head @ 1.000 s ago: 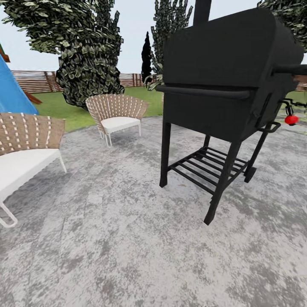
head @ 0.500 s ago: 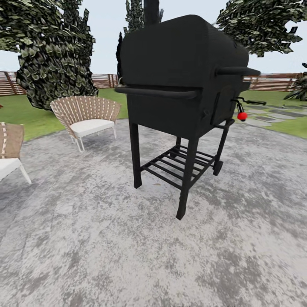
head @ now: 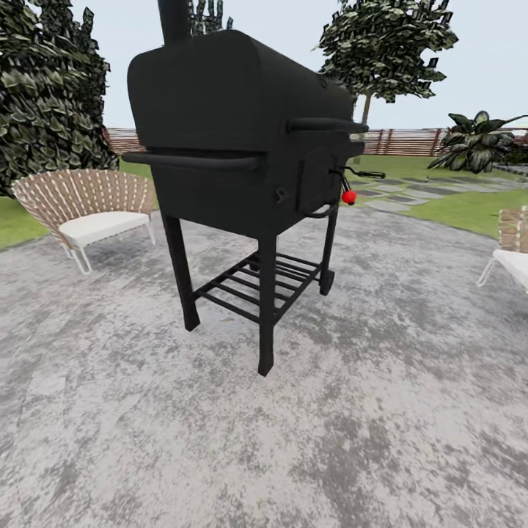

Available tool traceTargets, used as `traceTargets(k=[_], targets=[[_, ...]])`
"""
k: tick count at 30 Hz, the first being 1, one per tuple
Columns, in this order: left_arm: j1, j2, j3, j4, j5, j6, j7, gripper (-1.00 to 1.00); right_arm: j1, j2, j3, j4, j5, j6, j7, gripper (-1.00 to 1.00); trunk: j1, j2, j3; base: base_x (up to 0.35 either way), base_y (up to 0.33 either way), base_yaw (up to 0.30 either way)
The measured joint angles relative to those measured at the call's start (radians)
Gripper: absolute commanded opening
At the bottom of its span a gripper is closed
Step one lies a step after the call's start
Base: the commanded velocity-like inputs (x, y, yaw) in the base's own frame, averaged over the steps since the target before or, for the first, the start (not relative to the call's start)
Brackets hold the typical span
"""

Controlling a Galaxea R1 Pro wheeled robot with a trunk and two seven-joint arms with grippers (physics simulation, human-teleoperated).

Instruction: In the garden, pick up the pesticide atomizer on the floor and spray pesticide onto both trees until each tree trunk is fully covered.

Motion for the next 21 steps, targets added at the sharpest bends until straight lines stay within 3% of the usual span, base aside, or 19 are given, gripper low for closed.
traceTargets(k=[8, 21], targets=[[0.000, 0.001, 0.001, 0.000, 0.001, 0.000, 0.000, 1.00, 0.000, -0.001, 0.000, 0.000, 0.000, 0.000, 0.000, 1.00, 0.000, 0.000, 0.003, 0.000, -0.226, -0.300], [-0.001, 0.000, -0.005, -0.003, 0.000, 0.001, 0.000, 1.00, 0.000, -0.002, 0.002, 0.000, 0.000, 0.000, 0.000, 1.00, 0.000, 0.000, 0.009, 0.000, -0.013, -0.300]])
